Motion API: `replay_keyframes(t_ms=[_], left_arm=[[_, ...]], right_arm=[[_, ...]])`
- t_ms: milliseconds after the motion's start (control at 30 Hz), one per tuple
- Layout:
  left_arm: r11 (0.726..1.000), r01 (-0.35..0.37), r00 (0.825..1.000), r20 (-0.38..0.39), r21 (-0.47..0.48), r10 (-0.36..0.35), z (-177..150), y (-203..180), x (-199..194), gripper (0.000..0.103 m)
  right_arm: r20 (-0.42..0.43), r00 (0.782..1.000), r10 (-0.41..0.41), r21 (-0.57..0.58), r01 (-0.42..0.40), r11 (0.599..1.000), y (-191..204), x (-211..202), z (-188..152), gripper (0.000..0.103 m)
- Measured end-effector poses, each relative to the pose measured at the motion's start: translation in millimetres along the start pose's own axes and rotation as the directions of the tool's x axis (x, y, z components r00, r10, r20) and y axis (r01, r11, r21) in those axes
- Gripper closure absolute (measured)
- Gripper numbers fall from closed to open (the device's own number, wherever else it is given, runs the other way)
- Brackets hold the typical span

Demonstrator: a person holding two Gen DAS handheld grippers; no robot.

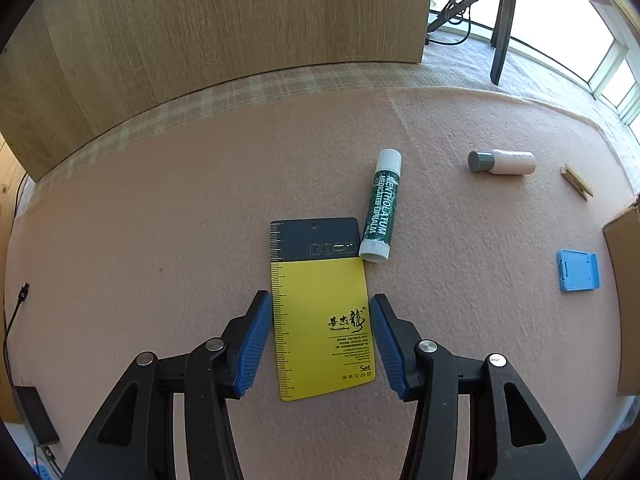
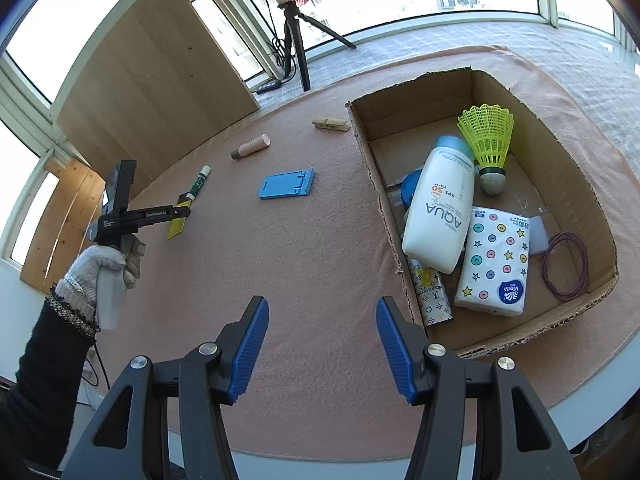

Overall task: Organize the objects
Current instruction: 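Lift the yellow card with the left tool, then carry the card over the box and open the left tool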

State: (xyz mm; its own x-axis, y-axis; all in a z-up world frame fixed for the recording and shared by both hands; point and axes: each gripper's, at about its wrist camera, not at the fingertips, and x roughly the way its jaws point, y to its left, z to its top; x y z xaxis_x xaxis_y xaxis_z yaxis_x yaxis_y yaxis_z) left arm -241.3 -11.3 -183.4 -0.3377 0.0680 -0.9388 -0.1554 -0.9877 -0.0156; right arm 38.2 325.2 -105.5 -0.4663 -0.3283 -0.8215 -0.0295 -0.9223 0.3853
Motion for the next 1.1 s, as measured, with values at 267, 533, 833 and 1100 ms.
replay_keyframes(t_ms=[267,533,833,1100], left_arm=[[1.0,0.013,1.0,0.015,-0.008,-0.013,-34.3,-10.8,-16.7,0.049],[0.996,0.085,0.995,0.042,0.021,-0.086,-86.4,-57.0,-47.6,0.049],[0.97,0.181,0.973,0.112,0.162,-0.201,-79.1,-142.9,-93.3,0.049],[0.895,0.279,0.935,0.114,0.348,-0.336,-65.8,-256.8,-124.6,0.049]], right_arm=[[0.01,1.0,0.014,-0.013,-0.014,1.0,0.9,-0.3,1.2,0.051],[0.028,1.0,0.005,-0.027,-0.004,1.0,-4.5,-6.5,0.7,0.051],[0.074,0.997,-0.025,-0.051,0.029,0.998,-12.4,-22.7,-0.1,0.051],[0.095,0.994,-0.059,-0.009,0.06,0.998,-34.9,-33.7,-8.7,0.051]])
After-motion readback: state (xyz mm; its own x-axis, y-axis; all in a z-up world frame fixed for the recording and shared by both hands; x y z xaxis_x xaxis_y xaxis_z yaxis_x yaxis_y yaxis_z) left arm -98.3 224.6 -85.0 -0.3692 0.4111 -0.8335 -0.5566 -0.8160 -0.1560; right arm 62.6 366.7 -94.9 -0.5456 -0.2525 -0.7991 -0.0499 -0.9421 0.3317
